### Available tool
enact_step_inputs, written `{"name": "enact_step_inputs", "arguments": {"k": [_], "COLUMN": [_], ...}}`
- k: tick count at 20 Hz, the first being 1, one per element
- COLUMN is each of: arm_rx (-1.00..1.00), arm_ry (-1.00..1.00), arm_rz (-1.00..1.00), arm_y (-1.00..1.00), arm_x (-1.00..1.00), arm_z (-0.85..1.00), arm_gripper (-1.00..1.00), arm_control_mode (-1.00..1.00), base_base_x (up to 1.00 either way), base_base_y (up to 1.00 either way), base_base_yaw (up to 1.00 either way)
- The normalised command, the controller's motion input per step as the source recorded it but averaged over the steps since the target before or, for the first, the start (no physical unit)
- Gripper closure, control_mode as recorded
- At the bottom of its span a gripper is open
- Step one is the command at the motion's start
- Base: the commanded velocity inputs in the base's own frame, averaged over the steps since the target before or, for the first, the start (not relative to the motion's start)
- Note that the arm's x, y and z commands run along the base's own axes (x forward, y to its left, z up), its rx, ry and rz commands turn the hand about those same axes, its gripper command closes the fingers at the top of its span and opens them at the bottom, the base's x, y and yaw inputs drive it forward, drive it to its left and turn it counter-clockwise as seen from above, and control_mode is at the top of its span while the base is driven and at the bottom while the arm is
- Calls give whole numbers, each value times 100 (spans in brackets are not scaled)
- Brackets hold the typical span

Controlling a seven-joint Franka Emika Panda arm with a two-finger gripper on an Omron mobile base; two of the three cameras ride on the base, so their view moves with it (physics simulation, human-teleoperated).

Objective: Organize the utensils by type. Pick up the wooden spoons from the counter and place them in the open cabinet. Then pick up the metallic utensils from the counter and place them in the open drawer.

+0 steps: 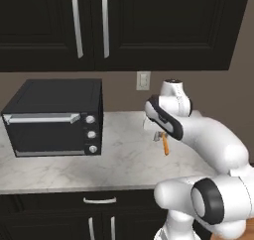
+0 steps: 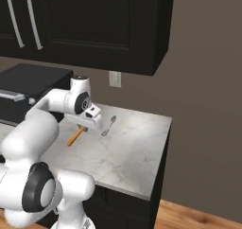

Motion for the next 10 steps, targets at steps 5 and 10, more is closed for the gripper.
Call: {"name": "enact_step_inputs", "arguments": {"k": [5, 10], "arm_rx": [0, 0], "arm_ry": [0, 1], "arm_rz": [0, 0], "arm_y": [8, 7], "arm_x": [-46, -41], "arm_z": [60, 46], "arm_gripper": [100, 100], "arm_control_mode": [-100, -100], "base_base_x": [0, 0], "base_base_y": [0, 0], "base_base_yaw": [0, 0]}}
